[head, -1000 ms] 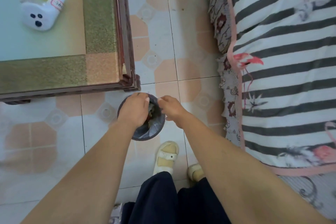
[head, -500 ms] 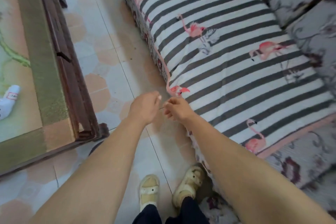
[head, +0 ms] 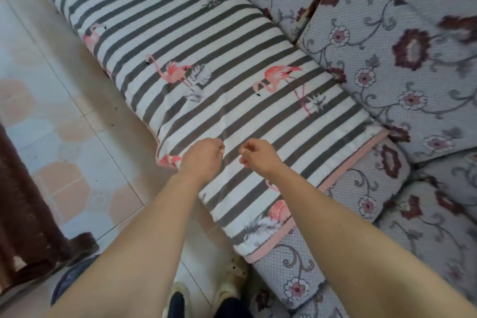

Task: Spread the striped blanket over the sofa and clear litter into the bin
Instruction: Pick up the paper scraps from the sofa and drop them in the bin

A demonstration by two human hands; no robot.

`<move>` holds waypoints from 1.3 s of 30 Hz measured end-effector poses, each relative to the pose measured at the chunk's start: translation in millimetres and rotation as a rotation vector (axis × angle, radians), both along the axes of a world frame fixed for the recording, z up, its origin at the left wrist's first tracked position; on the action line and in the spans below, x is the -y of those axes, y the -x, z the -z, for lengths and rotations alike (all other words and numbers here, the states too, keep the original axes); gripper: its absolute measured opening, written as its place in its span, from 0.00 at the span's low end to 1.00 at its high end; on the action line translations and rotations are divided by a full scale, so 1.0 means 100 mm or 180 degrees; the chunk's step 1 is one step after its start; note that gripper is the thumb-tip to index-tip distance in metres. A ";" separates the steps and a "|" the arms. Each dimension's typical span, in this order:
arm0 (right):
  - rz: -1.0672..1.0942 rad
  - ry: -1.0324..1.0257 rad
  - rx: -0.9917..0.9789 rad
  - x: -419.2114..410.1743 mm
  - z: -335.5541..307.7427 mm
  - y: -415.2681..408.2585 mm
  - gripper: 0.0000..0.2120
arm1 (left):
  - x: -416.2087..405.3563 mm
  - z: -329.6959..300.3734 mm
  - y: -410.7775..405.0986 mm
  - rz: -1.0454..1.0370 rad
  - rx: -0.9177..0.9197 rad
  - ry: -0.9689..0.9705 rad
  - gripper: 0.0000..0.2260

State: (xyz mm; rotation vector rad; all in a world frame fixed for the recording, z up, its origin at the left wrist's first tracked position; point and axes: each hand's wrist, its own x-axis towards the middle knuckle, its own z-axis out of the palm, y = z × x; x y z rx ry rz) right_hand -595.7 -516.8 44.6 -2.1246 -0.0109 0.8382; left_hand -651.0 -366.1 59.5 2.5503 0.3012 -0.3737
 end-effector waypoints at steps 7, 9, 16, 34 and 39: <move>0.0005 0.0451 0.0227 0.69 0.03 -0.40 0.07 | 0.41 0.11 -0.37 0.0235 -0.0157 -0.0081 0.13; 0.0110 0.0574 0.0240 0.86 0.25 -0.44 0.08 | 0.59 0.31 -0.43 0.0375 -0.0250 -0.0023 0.12; 0.0646 0.1141 0.0279 1.59 1.00 -0.39 0.09 | 1.47 1.05 -0.53 0.1043 -0.0535 0.0205 0.12; 0.1688 0.1639 0.0569 2.71 1.93 -0.67 0.27 | 3.02 1.94 -0.34 0.1698 -0.0773 -0.0171 0.09; 0.1201 0.2082 0.0662 2.89 1.97 -0.59 0.28 | 3.20 1.97 -0.22 0.1755 -0.0809 0.0255 0.09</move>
